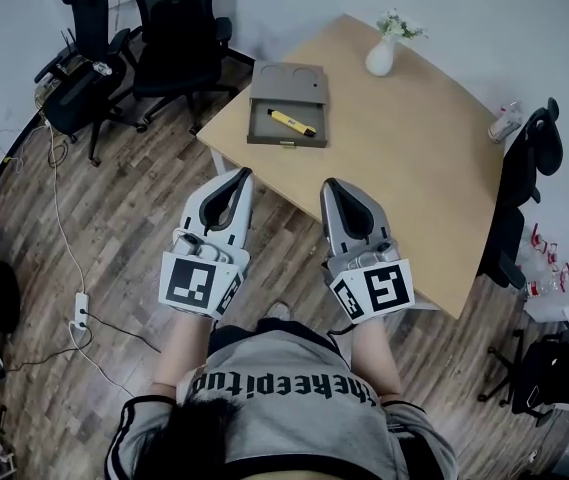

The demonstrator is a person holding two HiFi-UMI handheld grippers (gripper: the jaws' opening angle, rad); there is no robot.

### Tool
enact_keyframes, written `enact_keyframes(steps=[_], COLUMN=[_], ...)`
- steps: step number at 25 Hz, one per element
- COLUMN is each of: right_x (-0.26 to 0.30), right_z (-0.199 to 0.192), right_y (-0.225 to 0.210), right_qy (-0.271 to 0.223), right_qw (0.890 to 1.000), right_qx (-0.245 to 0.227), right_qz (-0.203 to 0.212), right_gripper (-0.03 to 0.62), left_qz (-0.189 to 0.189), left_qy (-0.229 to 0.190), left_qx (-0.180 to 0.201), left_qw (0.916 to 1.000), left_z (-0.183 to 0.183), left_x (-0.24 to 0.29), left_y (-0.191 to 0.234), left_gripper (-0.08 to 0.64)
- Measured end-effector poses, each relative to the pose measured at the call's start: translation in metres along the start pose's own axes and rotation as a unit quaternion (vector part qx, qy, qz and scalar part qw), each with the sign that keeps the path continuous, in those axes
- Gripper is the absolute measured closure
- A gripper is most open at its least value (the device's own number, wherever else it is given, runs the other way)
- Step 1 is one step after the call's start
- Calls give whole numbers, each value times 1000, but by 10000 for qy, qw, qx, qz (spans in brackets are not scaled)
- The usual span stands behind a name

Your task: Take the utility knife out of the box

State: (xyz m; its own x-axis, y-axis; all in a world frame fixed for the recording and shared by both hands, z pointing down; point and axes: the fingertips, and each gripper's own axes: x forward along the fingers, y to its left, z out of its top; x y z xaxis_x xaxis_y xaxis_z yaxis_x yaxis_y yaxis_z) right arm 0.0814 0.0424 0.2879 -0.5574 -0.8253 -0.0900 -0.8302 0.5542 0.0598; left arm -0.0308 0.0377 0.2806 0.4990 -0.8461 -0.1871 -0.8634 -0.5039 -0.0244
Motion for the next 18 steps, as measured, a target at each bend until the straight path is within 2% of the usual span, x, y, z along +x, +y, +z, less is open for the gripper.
enact_keyframes(steps=[11, 18], right_x=[5, 22], right_z=[-1, -7], right_y=[-30, -35], right_qy=[-181, -119], right_qw=[9997, 9998], right_qx=[150, 183], right_qz=[13, 37], right_gripper=[588, 586], left_qz=[292, 131], left_qy=[66, 103], left_qx=[162, 122], left_qw=[9994, 9998], left_z=[-2, -9], left_x=[11, 31], left_y=[-2, 7], left_gripper=[541, 541])
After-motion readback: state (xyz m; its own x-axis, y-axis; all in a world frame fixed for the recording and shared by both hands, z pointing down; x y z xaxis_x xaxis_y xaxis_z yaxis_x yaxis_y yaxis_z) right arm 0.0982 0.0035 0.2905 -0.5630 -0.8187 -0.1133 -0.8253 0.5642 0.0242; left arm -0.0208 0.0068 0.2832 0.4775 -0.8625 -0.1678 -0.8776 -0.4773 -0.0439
